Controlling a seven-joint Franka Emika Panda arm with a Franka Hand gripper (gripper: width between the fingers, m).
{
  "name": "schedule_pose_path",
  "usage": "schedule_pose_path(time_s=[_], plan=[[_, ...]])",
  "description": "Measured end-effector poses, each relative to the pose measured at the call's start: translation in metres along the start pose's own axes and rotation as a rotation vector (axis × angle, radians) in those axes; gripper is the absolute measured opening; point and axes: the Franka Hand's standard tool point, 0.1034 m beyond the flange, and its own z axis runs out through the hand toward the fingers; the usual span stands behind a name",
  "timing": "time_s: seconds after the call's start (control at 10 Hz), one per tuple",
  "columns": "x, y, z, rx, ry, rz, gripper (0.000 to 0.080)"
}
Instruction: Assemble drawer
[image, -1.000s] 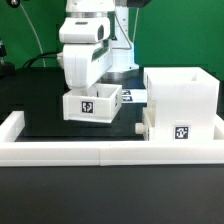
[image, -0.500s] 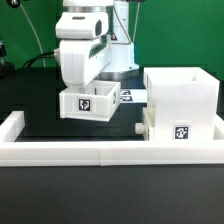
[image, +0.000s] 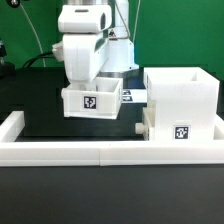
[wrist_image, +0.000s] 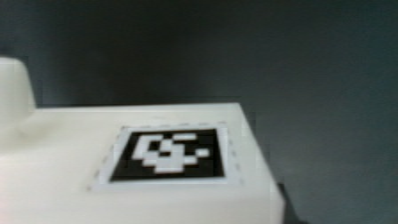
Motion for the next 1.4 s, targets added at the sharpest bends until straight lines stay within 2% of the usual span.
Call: schedule_pose_path(time_s=[0.1,0.3,0.8,0.9,1.0,1.3,1.4], plan=[[0.005,0.005,0.001,0.0,0.004,-0.008,0.0042],[0.012,0.011,-0.001,0.022,0.006,-0.017,0.0042],[0.014,0.009,0.003,0.026,0.008,-0.018,0.0042],[0.02,0.011,0.002,0.013,0.011,-0.011,0.0042],[0.026,0.011,0.002,0.012,0.012,-0.011,0.0042],[0.038,0.016,0.002,-0.042,0.023,-0.015,0.0042],[0.037,0.015,0.003,-0.034,0.022,-0.014,0.0042]])
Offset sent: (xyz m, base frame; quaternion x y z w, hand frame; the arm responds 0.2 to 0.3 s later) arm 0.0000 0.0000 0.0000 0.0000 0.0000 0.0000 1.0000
